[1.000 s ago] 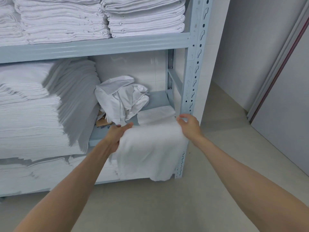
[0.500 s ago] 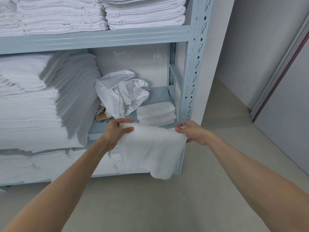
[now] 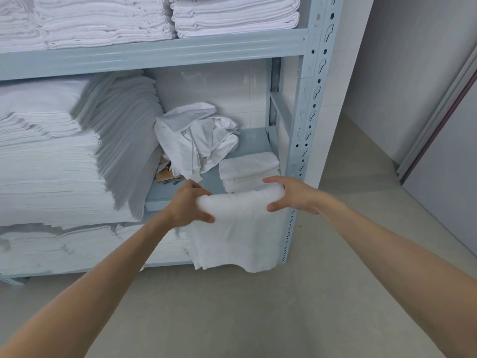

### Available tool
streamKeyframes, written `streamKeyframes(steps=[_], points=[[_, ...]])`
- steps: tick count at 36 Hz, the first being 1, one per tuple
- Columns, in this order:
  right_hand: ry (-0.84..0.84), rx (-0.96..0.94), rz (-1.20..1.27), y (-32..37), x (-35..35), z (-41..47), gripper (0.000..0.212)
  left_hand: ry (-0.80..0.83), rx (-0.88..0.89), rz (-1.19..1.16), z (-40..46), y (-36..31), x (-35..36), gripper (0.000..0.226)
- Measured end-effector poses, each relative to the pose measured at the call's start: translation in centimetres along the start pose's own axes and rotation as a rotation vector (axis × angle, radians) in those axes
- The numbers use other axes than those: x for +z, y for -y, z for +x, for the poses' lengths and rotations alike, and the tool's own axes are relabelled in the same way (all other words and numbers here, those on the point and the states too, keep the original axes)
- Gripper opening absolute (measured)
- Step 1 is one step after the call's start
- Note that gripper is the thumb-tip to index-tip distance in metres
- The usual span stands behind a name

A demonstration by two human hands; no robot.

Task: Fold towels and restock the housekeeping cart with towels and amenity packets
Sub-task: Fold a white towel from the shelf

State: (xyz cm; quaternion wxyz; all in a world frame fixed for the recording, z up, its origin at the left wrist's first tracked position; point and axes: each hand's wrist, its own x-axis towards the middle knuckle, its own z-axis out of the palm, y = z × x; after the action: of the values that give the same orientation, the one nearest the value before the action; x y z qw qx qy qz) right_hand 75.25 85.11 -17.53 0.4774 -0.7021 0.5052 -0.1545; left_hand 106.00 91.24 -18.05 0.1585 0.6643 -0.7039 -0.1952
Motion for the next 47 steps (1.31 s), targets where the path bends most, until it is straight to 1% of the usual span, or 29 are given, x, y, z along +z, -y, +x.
streamKeyframes(steps=[3, 4, 5, 6, 8, 9, 11, 13, 15, 17, 19, 21, 22, 24, 25, 26, 27, 29, 31, 33, 35, 38, 40, 42, 44, 46, 47], points=[[0.032, 0.002, -0.112, 0.7, 0.5, 0.1, 0.09, -0.061, 0.008, 0.009, 0.0, 0.7, -0.2, 0.051], [0.033, -0.008, -0.168, 1.0, 0.7, 0.1, 0.087, -0.085, 0.014, 0.009, 0.0, 0.8, -0.3, 0.047], [0.029, -0.027, -0.236, 1.1, 1.0, 0.2, 0.079, -0.106, 0.021, 0.008, -0.1, 0.9, -0.5, 0.042], [0.015, -0.052, -0.303, 1.4, 1.2, 0.3, 0.064, -0.12, 0.021, -0.002, -0.1, 0.9, -0.7, 0.038], [-0.028, -0.084, -0.404, 1.9, 1.5, 0.4, 0.025, -0.13, -0.009, -0.041, -0.4, 0.9, -1.4, 0.033], [-0.047, -0.095, -0.433, 2.1, 1.6, 0.5, 0.022, -0.131, -0.032, -0.066, -0.5, 1.0, -1.8, 0.033], [-0.075, -0.12, -0.455, 2.5, 1.8, 0.6, 0.03, -0.142, -0.082, -0.129, -0.6, 1.5, -2.7, 0.032], [-0.085, -0.148, -0.454, 2.9, 2.1, 0.6, 0.032, -0.138, -0.132, -0.202, -1.0, 2.0, -3.6, 0.035], [-0.076, -0.145, -0.431, 3.3, 2.3, 0.6, 0.024, -0.117, -0.161, -0.272, -1.3, 2.7, -4.5, 0.039], [-0.054, -0.09, -0.277, 3.7, 2.3, 0.1, 0.015, -0.114, -0.193, -0.409, -1.8, 3.1, -5.7, 0.041], [0.0, -0.057, 0.003, 4.0, 2.1, -0.2, 0.013, -0.095, -0.2, -0.627, -2.2, 3.5, -7.1, 0.053], [-0.003, -0.055, 0.292, 4.5, 1.9, -0.2, 0.027, -0.064, -0.198, -0.86, -2.4, 3.5, -8.3, 0.07], [-0.038, -0.04, 0.463, 4.5, 1.7, -0.2, 0.042, -0.07, -0.192, -0.951, -2.4, 3.2, -8.6, 0.073], [-0.09, 0.039, 0.81, 4.7, 2.4, 0.0, 0.077, -0.103, -0.195, -1.093, -2.4, 2.9, -9.3, 0.068], [-0.103, 0.089, 0.949, 4.6, 3.0, 0.3, 0.084, -0.108, -0.204, -1.151, -2.3, 2.7, -9.5, 0.063], [-0.125, 0.137, 1.051, 4.4, 3.8, 0.5, 0.082, -0.096, -0.216, -1.204, -2.3, 2.6, -9.6, 0.059], [-0.152, 0.165, 1.107, 4.0, 4.7, 0.7, 0.073, -0.07, -0.23, -1.247, -2.2, 2.7, -9.6, 0.058], [-0.167, 0.158, 1.153, 3.2, 6.6, 0.9, 0.063, 0.002, -0.276, -1.286, -2.1, 3.0, -9.7, 0.058], [-0.162, 0.139, 1.147, 2.6, 8.0, 1.0, 0.07, 0.099, -0.355, -1.295, -2.0, 3.8, -9.5, 0.054], [-0.067, 0.108, 1.162, 2.4, 9.1, 0.8, 0.077, 0.202, -0.399, -1.336, -2.1, 5.1, -9.0, 0.047], [0.029, 0.084, 1.182, 2.3, 9.7, 0.5, 0.071, 0.221, -0.385, -1.435, -2.2, 6.4, -8.0, 0.044], [0.076, 0.124, 1.133, 2.1, 10.1, 0.5, 0.065, 0.189, -0.426, -1.588, -2.6, 7.5, -6.1, 0.05], [0.068, 0.195, 1.105, 2.2, 10.2, 0.5, 0.061, 0.199, -0.392, -1.635, -2.9, 8.0, -4.8, 0.052], [0.042, 0.249, 1.109, 2.3, 10.2, 0.6, 0.052, 0.267, -0.308, -1.616, -3.1, 8.2, -4.0, 0.053], [0.0, 0.255, 1.122, 2.4, 10.2, 0.7, 0.041, 0.342, -0.247, -1.565, -3.4, 8.4, -3.6, 0.06], [-0.048, 0.238, 1.142, 2.5, 10.2, 0.9, 0.03, 0.389, -0.252, -1.502, -3.8, 8.4, -3.3, 0.068], [-0.078, 0.227, 1.163, 2.4, 10.2, 1.0, 0.028, 0.41, -0.276, -1.467, -3.9, 8.4, -3.0, 0.07]])
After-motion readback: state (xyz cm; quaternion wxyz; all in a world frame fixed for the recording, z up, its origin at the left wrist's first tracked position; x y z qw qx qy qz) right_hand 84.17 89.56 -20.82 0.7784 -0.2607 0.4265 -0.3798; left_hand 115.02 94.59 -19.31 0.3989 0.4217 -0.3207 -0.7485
